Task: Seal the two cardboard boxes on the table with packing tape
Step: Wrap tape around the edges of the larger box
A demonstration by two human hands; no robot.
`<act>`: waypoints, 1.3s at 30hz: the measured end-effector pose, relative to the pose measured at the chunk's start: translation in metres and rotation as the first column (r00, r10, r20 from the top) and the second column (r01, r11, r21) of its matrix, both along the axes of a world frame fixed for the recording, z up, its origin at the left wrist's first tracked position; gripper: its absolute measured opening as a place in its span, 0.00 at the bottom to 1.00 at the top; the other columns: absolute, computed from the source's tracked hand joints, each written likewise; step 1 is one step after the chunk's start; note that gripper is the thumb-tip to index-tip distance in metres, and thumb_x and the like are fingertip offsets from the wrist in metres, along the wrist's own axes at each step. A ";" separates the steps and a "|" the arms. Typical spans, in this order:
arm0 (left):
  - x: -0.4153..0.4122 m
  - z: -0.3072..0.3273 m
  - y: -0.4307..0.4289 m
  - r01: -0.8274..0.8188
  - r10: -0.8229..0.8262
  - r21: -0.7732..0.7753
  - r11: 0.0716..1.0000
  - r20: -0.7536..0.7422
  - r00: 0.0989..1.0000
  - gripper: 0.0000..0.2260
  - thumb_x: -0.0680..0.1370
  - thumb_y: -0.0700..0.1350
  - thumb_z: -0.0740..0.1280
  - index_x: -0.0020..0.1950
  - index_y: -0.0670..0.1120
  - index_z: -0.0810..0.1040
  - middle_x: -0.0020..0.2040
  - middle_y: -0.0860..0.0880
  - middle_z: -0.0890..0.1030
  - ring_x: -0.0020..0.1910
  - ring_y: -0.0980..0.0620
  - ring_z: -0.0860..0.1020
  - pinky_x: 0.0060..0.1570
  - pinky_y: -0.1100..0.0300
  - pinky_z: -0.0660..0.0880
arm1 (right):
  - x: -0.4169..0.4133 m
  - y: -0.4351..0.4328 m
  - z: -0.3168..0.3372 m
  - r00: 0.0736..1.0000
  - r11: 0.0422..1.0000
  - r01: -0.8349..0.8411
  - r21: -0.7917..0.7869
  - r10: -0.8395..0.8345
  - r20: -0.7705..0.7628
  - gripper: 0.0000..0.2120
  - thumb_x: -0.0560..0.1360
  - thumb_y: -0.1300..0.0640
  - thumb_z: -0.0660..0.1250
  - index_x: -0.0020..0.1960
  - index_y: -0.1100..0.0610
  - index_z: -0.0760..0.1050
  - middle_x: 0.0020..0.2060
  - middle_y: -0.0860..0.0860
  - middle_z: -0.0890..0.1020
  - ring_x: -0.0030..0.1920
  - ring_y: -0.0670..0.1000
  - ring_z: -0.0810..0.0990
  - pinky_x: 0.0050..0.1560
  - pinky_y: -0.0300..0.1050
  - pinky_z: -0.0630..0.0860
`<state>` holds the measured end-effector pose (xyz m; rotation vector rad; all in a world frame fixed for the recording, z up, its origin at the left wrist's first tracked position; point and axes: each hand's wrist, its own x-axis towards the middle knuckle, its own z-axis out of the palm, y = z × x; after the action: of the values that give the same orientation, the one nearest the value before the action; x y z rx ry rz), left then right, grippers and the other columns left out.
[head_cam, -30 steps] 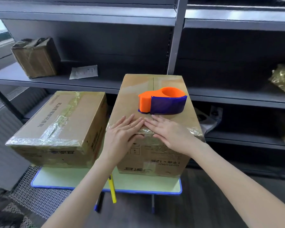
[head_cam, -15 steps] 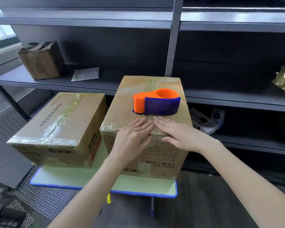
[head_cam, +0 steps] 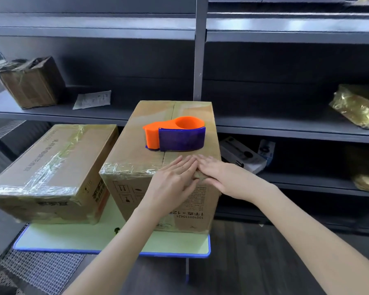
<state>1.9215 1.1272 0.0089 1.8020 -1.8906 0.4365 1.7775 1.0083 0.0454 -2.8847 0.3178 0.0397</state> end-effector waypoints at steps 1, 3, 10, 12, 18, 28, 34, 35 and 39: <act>-0.005 0.000 -0.003 -0.007 0.007 -0.019 1.000 -0.002 1.000 0.19 0.72 0.42 0.73 0.60 0.36 0.78 0.60 0.42 0.79 0.60 0.46 0.78 0.62 0.48 0.73 | -0.001 -0.002 0.001 1.000 0.999 0.008 0.048 -0.009 0.013 0.27 0.81 0.55 0.56 0.76 0.59 0.51 0.75 0.51 0.52 0.74 0.43 0.48 0.65 0.24 0.38; -0.012 0.002 -0.008 -0.018 0.017 -0.042 0.999 -0.015 1.000 0.19 0.71 0.43 0.74 0.59 0.36 0.79 0.59 0.42 0.80 0.59 0.45 0.78 0.61 0.47 0.73 | -0.010 -0.010 0.007 0.991 0.980 0.078 0.182 -0.096 0.091 0.26 0.80 0.53 0.58 0.75 0.57 0.56 0.74 0.49 0.57 0.73 0.40 0.51 0.68 0.26 0.44; -0.031 0.004 -0.025 0.073 -0.073 -0.002 0.997 -0.009 0.997 0.18 0.74 0.46 0.71 0.60 0.38 0.79 0.60 0.44 0.79 0.61 0.46 0.76 0.61 0.48 0.74 | -0.041 -0.030 -0.005 0.965 0.964 0.258 -0.061 -0.254 0.062 0.12 0.76 0.49 0.64 0.54 0.54 0.78 0.47 0.48 0.79 0.50 0.49 0.77 0.49 0.43 0.72; -0.033 0.001 -0.025 0.075 -0.075 -0.018 0.997 0.007 0.997 0.15 0.74 0.45 0.71 0.59 0.40 0.80 0.59 0.45 0.80 0.61 0.47 0.77 0.61 0.50 0.74 | -0.036 -0.025 -0.007 0.980 0.980 0.197 -0.016 -0.196 0.039 0.11 0.75 0.48 0.65 0.42 0.54 0.78 0.38 0.46 0.77 0.42 0.49 0.77 0.42 0.43 0.71; -0.040 0.000 -0.026 0.031 -0.032 -0.055 0.998 -0.010 0.999 0.15 0.71 0.44 0.73 0.56 0.40 0.82 0.57 0.46 0.81 0.59 0.48 0.78 0.60 0.52 0.75 | -0.023 -0.025 0.002 0.986 0.968 0.167 -0.188 -0.163 0.038 0.19 0.73 0.42 0.65 0.31 0.53 0.69 0.27 0.48 0.70 0.33 0.52 0.71 0.36 0.44 0.66; -0.036 -0.002 -0.027 0.061 -0.059 -0.028 0.998 0.053 0.997 0.28 0.67 0.56 0.74 0.58 0.37 0.80 0.57 0.44 0.81 0.59 0.45 0.78 0.58 0.49 0.76 | 0.011 -0.027 0.026 0.948 0.977 0.156 -0.148 -0.191 -0.257 0.17 0.67 0.48 0.66 0.23 0.54 0.72 0.15 0.45 0.73 0.25 0.44 0.79 0.29 0.36 0.70; -0.033 -0.011 -0.032 0.095 -0.092 -0.113 0.989 0.027 0.995 0.19 0.70 0.48 0.74 0.57 0.38 0.81 0.57 0.44 0.81 0.57 0.45 0.79 0.54 0.50 0.78 | 0.006 -0.027 0.026 0.953 0.985 0.141 -0.103 -0.163 -0.255 0.19 0.70 0.45 0.67 0.24 0.53 0.73 0.18 0.46 0.74 0.27 0.46 0.77 0.29 0.38 0.67; -0.033 -0.011 -0.033 0.096 -0.093 -0.118 0.988 0.028 0.995 0.19 0.70 0.48 0.74 0.57 0.38 0.81 0.57 0.45 0.81 0.57 0.46 0.79 0.54 0.51 0.78 | 0.005 -0.027 0.027 0.955 0.985 0.144 -0.095 -0.164 -0.248 0.18 0.70 0.45 0.67 0.25 0.53 0.73 0.19 0.46 0.74 0.27 0.45 0.76 0.28 0.38 0.66; -0.031 -0.007 -0.027 0.097 -0.096 -0.029 0.995 0.024 0.995 0.23 0.70 0.51 0.74 0.59 0.39 0.80 0.59 0.44 0.80 0.60 0.46 0.78 0.59 0.51 0.75 | 0.000 -0.027 0.026 0.963 0.988 0.139 -0.069 -0.151 -0.224 0.19 0.72 0.45 0.65 0.27 0.54 0.73 0.21 0.45 0.75 0.27 0.42 0.72 0.29 0.39 0.66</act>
<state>1.8909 1.0999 0.0022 1.6847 -1.9662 0.4504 1.7780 0.9818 0.0713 -2.9032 0.5796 0.3448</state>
